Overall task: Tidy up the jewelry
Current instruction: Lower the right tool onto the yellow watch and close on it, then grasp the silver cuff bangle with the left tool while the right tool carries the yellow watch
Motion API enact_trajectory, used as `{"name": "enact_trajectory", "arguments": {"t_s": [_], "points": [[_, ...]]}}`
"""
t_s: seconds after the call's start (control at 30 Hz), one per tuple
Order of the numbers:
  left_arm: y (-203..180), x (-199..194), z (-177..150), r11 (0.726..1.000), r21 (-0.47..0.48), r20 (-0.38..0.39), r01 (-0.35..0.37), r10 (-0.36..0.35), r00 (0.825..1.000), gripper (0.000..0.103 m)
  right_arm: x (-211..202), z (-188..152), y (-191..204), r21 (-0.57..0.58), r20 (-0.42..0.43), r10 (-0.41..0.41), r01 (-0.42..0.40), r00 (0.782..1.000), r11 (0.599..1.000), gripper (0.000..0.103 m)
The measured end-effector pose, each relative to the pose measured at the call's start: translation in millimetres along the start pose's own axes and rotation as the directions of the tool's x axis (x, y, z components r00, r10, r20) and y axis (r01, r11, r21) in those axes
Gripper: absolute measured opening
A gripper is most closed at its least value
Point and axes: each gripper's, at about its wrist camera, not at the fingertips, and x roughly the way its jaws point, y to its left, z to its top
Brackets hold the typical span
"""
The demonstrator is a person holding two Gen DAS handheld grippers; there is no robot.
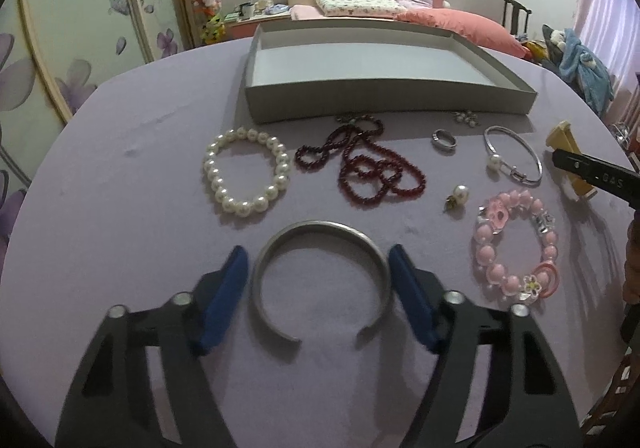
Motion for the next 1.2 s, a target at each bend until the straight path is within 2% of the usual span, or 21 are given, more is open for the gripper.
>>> {"name": "enact_trajectory", "arguments": {"t_s": [0.43, 0.83, 1.2], "points": [[7, -3, 0, 0.999, -0.038, 0.006, 0.029, -0.029, 1.0, 0.066, -1, -1, 5, -0.014, 0.014, -0.004, 0.004, 1.0, 1.0, 0.04], [11, -16, 3, 0.998, -0.056, 0.043, 0.038, -0.035, 0.998, 0.066, -15, -4, 21, -0.074, 0.056, -0.01, 0.014, 0.998, 0.997, 0.04], [8, -30, 7, 0.998, -0.054, 0.089, 0.039, -0.034, 0.995, 0.066, -22, -3, 17, -0.078, 0.077, -0.006, 0.012, 0.997, 0.997, 0.04]]}}
